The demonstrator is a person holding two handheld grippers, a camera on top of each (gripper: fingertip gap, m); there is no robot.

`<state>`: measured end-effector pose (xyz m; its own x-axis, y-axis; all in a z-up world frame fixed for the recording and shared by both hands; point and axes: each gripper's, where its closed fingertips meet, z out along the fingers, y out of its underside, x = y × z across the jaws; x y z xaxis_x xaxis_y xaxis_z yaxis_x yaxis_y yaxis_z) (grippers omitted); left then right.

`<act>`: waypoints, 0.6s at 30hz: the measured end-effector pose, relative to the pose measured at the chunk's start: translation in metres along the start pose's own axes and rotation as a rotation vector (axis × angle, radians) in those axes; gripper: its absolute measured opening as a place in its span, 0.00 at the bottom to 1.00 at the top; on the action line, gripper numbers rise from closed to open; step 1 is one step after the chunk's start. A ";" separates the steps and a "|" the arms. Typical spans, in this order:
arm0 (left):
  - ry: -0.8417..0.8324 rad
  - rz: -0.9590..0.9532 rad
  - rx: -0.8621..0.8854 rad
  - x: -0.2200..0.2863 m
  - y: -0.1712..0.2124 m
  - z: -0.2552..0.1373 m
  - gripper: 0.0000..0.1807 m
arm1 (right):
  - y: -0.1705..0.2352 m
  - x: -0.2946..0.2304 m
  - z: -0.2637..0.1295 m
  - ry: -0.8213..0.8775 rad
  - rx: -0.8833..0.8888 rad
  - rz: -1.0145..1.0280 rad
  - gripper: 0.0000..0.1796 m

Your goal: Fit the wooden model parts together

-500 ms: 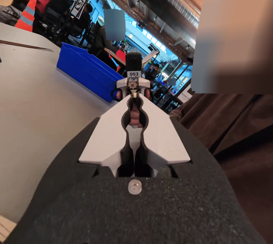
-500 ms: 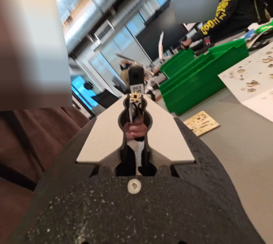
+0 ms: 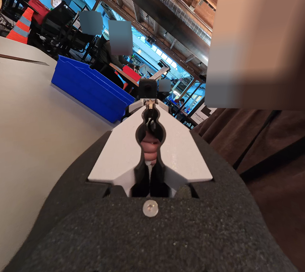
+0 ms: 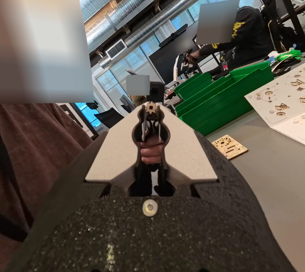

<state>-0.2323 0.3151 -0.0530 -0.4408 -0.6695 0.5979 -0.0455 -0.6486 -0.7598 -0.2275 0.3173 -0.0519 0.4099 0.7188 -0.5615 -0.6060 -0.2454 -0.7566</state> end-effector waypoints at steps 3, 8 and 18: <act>0.017 -0.017 0.012 0.001 -0.001 0.000 0.01 | -0.001 -0.001 0.000 -0.003 0.006 0.005 0.08; 0.033 -0.037 0.025 0.002 -0.001 0.001 0.00 | -0.002 -0.002 0.000 -0.014 0.021 0.011 0.08; 0.013 -0.056 0.029 -0.003 0.000 0.003 0.00 | -0.002 0.005 -0.003 -0.037 0.047 0.094 0.08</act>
<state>-0.2279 0.3157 -0.0541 -0.4497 -0.6274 0.6357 -0.0448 -0.6950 -0.7176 -0.2224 0.3191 -0.0540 0.3249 0.7182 -0.6154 -0.6722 -0.2824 -0.6844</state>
